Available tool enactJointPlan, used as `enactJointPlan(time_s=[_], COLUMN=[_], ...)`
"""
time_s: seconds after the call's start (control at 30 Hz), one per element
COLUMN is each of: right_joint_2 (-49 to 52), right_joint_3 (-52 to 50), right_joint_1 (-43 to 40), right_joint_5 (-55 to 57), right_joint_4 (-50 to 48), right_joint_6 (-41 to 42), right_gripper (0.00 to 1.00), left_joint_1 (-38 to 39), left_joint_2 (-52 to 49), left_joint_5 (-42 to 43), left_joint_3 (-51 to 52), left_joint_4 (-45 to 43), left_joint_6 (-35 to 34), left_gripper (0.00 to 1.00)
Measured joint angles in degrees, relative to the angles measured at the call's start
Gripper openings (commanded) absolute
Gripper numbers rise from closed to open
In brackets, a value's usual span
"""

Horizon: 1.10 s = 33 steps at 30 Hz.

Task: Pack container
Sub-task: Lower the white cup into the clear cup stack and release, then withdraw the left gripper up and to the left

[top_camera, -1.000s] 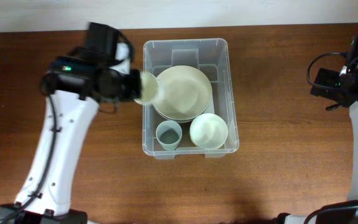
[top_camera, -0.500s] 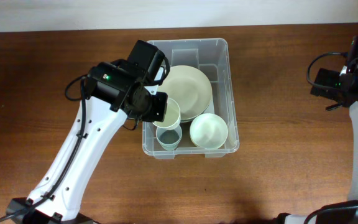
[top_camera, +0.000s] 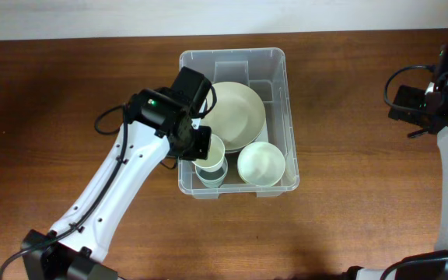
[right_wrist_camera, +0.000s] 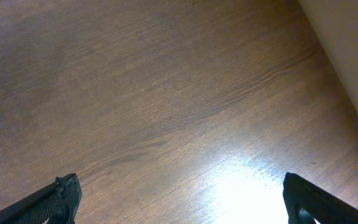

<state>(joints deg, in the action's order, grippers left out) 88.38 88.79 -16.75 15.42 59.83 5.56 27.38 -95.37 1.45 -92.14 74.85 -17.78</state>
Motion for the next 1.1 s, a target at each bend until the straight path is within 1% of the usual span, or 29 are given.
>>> enactJointPlan(time_s=[0.3,0.33,0.37,0.43,0.47,0.6,0.77,0.87,1.1], right_joint_2=[0.00,0.00,0.00,0.00,0.00,0.00,0.00,0.00,0.00], right_joint_3=[0.00,0.00,0.00,0.00,0.00,0.00,0.00,0.00,0.00], right_joint_1=[0.00,0.00,0.00,0.00,0.00,0.00,0.00,0.00,0.00], right_joint_5=[0.02,0.02,0.00,0.02,0.02,0.02,0.02,0.00,0.02], right_joint_4=[0.00,0.00,0.00,0.00,0.00,0.00,0.00,0.02,0.00], right_joint_6=[0.02,0.00,0.02,-0.02,-0.02,0.00,-0.02,0.00,0.00], right_gripper=[0.99,0.99,0.99,0.99,0.99,0.99,0.99,0.99,0.99], left_joint_1=[0.00,0.00,0.00,0.00,0.00,0.00,-0.13,-1.36,-8.44], left_joint_2=[0.00,0.00,0.00,0.00,0.00,0.00,0.00,0.00,0.00], left_joint_5=[0.00,0.00,0.00,0.00,0.04,0.00,-1.75,-4.13,-9.16], left_joint_3=[2.08,2.58,3.02,4.00,4.39,4.59,3.65,0.20,-9.33], left_joint_4=[-1.09,-1.51,-1.86,-2.29,-2.54,-3.98,-4.48,-4.52,-7.30], left_joint_6=[-0.22,-0.24,-0.24,-0.37,-0.57,-0.68,-0.63,-0.61,-0.61], left_gripper=[0.01,0.03,0.11,0.35,0.40,0.46,0.51,0.51,0.52])
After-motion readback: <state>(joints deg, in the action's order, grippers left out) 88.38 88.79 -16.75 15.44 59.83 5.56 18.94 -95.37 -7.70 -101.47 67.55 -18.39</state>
